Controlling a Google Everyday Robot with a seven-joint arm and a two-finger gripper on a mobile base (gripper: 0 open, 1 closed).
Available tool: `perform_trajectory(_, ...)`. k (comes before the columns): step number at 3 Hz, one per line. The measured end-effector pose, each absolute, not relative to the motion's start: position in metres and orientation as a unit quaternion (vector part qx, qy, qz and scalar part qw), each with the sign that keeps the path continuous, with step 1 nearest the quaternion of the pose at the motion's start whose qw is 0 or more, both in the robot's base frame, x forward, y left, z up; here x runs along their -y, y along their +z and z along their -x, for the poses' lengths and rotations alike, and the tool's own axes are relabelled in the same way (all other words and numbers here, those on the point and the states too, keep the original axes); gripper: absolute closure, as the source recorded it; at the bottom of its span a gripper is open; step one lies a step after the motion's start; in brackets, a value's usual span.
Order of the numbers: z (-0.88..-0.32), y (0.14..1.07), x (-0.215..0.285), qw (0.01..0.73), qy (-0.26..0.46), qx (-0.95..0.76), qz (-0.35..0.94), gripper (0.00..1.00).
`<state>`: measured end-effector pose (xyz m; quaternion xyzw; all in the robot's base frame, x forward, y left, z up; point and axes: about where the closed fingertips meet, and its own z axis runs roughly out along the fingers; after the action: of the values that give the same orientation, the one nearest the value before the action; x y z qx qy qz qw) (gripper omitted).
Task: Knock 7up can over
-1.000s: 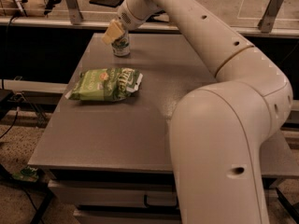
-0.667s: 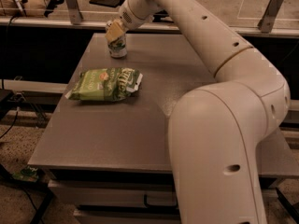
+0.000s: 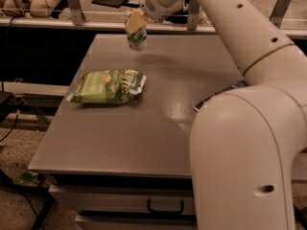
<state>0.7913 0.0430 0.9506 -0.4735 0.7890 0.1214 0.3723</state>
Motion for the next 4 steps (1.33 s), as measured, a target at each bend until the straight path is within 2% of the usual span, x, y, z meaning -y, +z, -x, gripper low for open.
perform_trajectory(2, -0.755, 0.959, 0.018, 0.277, 0.023, -0.792, 0.544, 1.00)
perform_trajectory(3, -0.741, 0.948, 0.037, 0.200, -0.035, -0.783, 0.588, 0.98)
perform_trajectory(4, -0.737, 0.935, 0.045, 0.136, -0.081, -0.766, 0.624, 0.68)
